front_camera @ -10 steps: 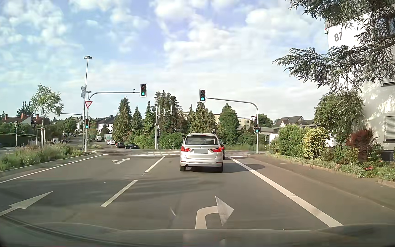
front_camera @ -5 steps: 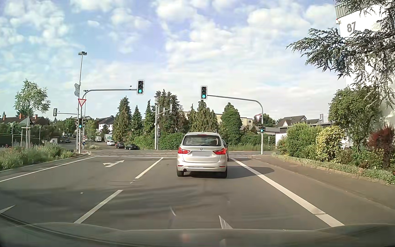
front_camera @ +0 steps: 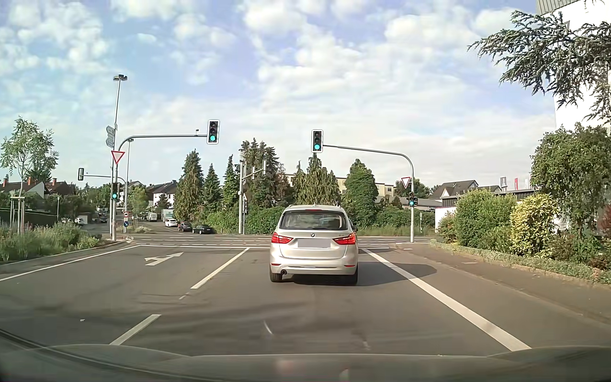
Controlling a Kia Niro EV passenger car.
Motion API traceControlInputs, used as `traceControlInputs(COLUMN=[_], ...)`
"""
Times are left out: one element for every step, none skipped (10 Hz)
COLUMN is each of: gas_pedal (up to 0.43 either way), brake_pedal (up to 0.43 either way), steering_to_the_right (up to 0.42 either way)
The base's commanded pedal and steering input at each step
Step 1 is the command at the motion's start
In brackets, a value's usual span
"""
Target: Follow the waypoints while adhering to traffic rules and regulations
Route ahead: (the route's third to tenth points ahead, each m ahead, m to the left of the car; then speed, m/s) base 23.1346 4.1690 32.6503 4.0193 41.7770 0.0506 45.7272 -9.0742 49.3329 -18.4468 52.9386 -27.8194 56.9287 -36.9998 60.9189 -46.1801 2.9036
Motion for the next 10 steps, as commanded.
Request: traceControlInputs(gas_pedal=[0.0,0.0,0.0,0.02,0.067,0.098,0.118,0.138,0.138,0.15], brake_pedal=[0.03,0.03,0.03,0.03,0.03,0.03,0.03,0.03,0.03,0.03], steering_to_the_right=[-0.014,-0.014,-0.014,-0.014,-0.014,-0.014,-0.014,-0.014,-0.014,-0.014])
